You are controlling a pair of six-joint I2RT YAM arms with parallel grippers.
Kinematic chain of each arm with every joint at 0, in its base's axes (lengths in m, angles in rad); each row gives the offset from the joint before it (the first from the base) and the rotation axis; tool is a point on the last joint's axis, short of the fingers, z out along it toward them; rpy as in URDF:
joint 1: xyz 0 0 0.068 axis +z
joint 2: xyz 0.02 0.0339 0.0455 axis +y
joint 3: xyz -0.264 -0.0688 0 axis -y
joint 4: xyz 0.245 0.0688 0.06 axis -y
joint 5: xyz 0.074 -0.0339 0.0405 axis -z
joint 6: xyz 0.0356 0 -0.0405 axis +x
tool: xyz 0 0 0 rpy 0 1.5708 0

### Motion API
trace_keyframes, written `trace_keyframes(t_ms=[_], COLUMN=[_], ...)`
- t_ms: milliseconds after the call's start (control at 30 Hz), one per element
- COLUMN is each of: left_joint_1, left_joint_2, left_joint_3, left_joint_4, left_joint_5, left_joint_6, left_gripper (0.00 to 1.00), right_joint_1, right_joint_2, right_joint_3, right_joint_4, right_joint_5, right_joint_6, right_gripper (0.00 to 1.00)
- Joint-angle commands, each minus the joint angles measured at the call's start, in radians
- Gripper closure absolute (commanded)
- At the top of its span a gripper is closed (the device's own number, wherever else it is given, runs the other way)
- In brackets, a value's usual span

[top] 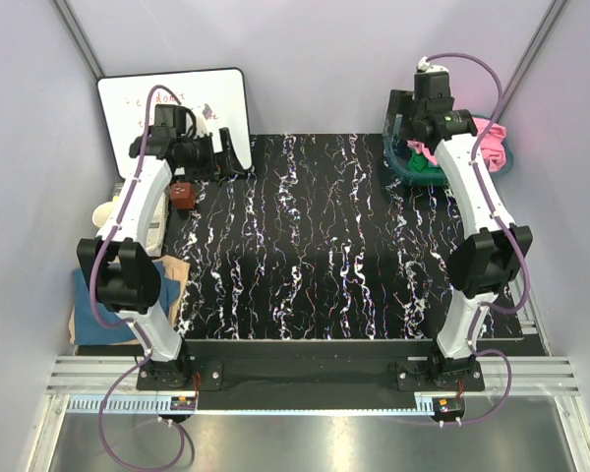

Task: Fold and stack the t-shirts
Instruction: Grab the tshirt from the pile

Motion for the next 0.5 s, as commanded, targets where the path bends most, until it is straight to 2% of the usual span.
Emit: trace_keyframes(t_ms=[0, 67, 167, 200, 233, 300, 367, 467], left_joint_1=[0.036, 0.039, 0.042, 0.044, 0.045, 0.042, 0.042, 0.033], left_joint_2=[0.011, 0.046, 0.093, 0.109, 0.139, 0.165, 0.204, 0.222], left_joint_3=[0.011, 0.040, 0.085, 0.097, 0.109, 0.111, 0.112, 0.103], left_joint_4=[0.017, 0.019, 0.014, 0.003, 0.000, 0.002, 0.002, 0.003], left_joint_5=[0.106, 0.120, 0.130, 0.125, 0.136, 0.151, 0.165, 0.156], left_joint_6=[-0.003, -0.012, -0.025, -0.034, -0.045, -0.042, -0.051, -0.048], left_gripper=[0.01, 0.01, 0.01, 0.01, 0.01, 0.01, 0.01, 0.01], right_joint_1=[-0.051, -0.088, -0.139, -0.148, -0.154, -0.166, -0.177, -0.222], right_joint_2=[0.051, 0.110, 0.210, 0.311, 0.365, 0.492, 0.538, 0.555], right_joint_3=[0.126, 0.191, 0.390, 0.555, 0.640, 0.805, 0.816, 0.739], right_joint_4=[-0.011, -0.060, -0.167, -0.207, -0.277, -0.313, -0.303, -0.269], right_joint_5=[-0.039, 0.001, 0.032, 0.030, 0.045, 0.073, 0.113, 0.151], right_joint_6=[0.082, 0.117, 0.096, 0.087, 0.074, 0.057, 0.065, 0.116], right_gripper=[0.00, 0.00, 0.00, 0.00, 0.00, 0.02, 0.05, 0.05])
